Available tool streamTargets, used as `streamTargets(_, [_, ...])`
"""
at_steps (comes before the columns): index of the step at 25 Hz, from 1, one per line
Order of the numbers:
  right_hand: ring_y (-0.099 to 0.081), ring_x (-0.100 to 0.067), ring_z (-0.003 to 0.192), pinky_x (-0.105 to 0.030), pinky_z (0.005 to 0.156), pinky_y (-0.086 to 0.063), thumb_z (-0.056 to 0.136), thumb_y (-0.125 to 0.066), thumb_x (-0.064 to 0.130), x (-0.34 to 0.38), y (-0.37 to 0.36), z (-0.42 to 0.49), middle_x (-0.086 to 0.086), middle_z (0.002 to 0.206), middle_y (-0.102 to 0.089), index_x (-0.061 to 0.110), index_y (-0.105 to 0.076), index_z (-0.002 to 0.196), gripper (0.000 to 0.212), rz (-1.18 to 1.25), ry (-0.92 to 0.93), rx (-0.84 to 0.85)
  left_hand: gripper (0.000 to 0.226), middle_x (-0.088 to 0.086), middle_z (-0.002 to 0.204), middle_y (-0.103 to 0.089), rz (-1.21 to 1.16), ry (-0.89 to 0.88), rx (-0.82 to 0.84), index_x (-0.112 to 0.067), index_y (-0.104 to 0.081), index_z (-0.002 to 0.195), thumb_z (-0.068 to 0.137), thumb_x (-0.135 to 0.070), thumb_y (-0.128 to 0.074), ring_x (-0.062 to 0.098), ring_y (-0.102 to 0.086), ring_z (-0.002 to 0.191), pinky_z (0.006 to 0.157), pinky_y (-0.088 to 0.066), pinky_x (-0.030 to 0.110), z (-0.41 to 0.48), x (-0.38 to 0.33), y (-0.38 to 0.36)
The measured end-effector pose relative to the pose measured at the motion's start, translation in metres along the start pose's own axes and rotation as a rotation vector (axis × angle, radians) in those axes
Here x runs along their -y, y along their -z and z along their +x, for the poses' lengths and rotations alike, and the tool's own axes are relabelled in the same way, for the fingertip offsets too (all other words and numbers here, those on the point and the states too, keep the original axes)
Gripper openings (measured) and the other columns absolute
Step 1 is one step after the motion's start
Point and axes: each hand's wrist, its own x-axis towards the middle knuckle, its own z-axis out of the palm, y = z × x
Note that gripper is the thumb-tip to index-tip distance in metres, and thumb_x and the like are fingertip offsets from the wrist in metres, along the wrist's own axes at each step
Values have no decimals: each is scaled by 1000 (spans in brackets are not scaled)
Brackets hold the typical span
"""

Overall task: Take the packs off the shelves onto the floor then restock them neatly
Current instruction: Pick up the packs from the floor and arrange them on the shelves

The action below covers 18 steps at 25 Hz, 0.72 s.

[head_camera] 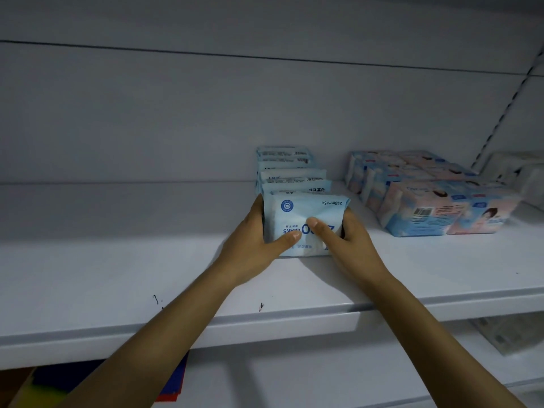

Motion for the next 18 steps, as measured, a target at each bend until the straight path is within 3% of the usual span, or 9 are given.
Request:
streamTargets(4, [-61,-5,109,-24,87,-53,85,-65,42,8,0,-4,16,117,-63,25,-49,126,46,-22,-1,-38,67,-20,133,-53,-10,24,13,-36,-32,140,85,-32,-70,3,-54,119,98,-51,36,-4,-6,-1])
streamTargets(6, [-53,-10,122,-18,94,-47,86,-66,39,14,5,-10,9,131,-56,25,-39,136,59,-10,-2,-79,70,-16,136,-52,-23,34,-2,-32,-31,141,84,-35,-71,6,-52,123,97,-52,37,-8,-12,-1])
streamTargets(9, [-37,-17,137,-33,108,-36,86,-65,41,20,19,-28,0,152,-36,20,-23,150,79,-40,-3,-171,93,-5,155,-30,57,109,-110,-23,-15,152,80,-49,-68,15,-31,141,108,-41,40,-20,-25,1])
streamTargets(12, [-38,-15,136,-34,110,-35,88,-66,35,24,37,-58,0,151,-37,22,-27,149,73,-69,66,-208,108,-5,162,-6,122,155,-216,-25,3,153,75,-61,-62,17,-11,148,117,-26,46,-48,-39,-2])
streamTargets(18, [-36,-9,136,-35,112,-33,89,-65,31,17,48,-163,5,150,-38,23,-30,148,69,-135,140,-80,100,-5,162,-3,344,28,-335,-21,0,153,82,-51,-65,12,-6,147,117,-13,30,-150,-65,-39])
